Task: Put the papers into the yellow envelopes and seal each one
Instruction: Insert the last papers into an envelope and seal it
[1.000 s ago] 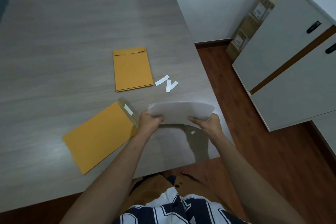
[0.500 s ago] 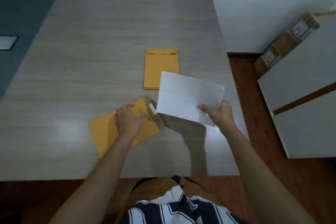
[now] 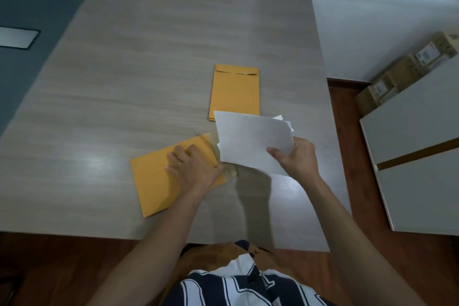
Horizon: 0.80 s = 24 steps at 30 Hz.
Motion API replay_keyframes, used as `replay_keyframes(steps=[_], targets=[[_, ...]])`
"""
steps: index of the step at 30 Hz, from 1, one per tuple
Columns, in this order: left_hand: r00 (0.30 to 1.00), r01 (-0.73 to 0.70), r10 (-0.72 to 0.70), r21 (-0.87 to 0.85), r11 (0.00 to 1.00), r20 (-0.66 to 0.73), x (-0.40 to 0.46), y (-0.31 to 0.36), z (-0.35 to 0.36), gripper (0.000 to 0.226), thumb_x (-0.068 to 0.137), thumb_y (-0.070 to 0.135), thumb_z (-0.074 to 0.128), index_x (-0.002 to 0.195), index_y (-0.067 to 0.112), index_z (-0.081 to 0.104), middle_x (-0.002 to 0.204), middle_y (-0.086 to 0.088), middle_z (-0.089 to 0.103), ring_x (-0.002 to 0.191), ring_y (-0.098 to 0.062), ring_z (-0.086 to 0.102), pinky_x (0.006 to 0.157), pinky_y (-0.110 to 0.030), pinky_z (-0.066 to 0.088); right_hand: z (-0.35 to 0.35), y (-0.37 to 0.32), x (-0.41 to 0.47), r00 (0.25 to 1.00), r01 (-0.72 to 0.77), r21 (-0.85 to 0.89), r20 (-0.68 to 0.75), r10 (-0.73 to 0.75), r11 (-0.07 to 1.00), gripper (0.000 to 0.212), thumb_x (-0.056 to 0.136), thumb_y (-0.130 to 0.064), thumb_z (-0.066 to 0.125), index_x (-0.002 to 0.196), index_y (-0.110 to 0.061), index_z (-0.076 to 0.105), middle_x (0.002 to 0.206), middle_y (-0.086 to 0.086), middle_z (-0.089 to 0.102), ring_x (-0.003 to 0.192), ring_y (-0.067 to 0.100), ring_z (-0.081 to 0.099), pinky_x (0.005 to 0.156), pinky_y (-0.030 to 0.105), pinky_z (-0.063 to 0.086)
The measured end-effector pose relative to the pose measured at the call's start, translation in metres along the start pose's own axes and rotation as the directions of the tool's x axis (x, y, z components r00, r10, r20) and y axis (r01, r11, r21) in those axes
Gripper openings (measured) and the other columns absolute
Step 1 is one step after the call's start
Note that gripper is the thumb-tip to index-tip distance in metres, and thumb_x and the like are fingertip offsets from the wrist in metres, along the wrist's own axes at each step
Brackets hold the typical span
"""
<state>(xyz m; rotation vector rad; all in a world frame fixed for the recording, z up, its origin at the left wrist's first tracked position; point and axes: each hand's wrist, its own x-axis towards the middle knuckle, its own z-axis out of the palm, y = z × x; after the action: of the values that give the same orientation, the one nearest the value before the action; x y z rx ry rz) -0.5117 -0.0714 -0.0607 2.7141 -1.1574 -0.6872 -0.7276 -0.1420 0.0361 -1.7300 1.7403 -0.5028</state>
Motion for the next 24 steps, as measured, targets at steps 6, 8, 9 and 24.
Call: replay_keyframes(steps=[6,8,9,24], targets=[[0.999,-0.053,0.053,-0.027,0.998,0.007,-0.001,-0.006,0.003,0.104,0.06,0.074,0.065,0.14,0.015,0.033,0.153,-0.016,0.01,0.142,-0.044,0.002,0.113,-0.065,0.009,0.001,-0.005,0.0,0.99,-0.028,-0.073,0.134,0.038,0.997,0.025,0.077,-0.025,0.078,0.091,-0.005,0.072,0.078,0.002,0.064,0.079,0.022,0.063,0.062,0.025,0.042],[0.998,-0.069,0.069,-0.022,0.997,0.01,-0.003,-0.008,0.003,0.104,0.061,0.073,0.065,0.141,0.014,0.032,0.154,-0.016,0.009,0.143,-0.044,0.001,0.114,-0.065,0.007,0.001,-0.005,0.002,0.979,-0.043,-0.063,0.198,0.054,0.997,0.025,0.076,-0.022,0.079,0.095,-0.007,0.072,0.081,-0.001,0.062,0.08,0.019,0.06,0.065,0.025,0.043],[0.997,-0.075,0.076,-0.02,0.997,0.013,-0.003,-0.009,0.004,0.104,0.061,0.072,0.065,0.141,0.014,0.032,0.155,-0.017,0.008,0.143,-0.044,0.0,0.114,-0.065,0.007,0.003,-0.005,0.003,0.971,-0.047,-0.051,0.232,0.058,0.998,0.025,0.076,-0.02,0.079,0.097,-0.008,0.071,0.084,-0.001,0.063,0.083,0.019,0.06,0.068,0.026,0.044],[0.977,-0.202,0.2,0.021,0.979,0.08,-0.011,-0.018,-0.008,0.103,0.064,0.072,0.063,0.145,0.02,0.025,0.16,-0.013,-0.002,0.148,-0.034,-0.009,0.115,-0.064,0.007,0.054,-0.003,0.018,0.815,-0.317,0.069,0.53,0.234,0.946,0.058,0.054,-0.024,0.089,0.106,-0.008,0.07,0.105,0.006,0.072,0.097,0.024,0.068,0.085,0.04,0.057]])
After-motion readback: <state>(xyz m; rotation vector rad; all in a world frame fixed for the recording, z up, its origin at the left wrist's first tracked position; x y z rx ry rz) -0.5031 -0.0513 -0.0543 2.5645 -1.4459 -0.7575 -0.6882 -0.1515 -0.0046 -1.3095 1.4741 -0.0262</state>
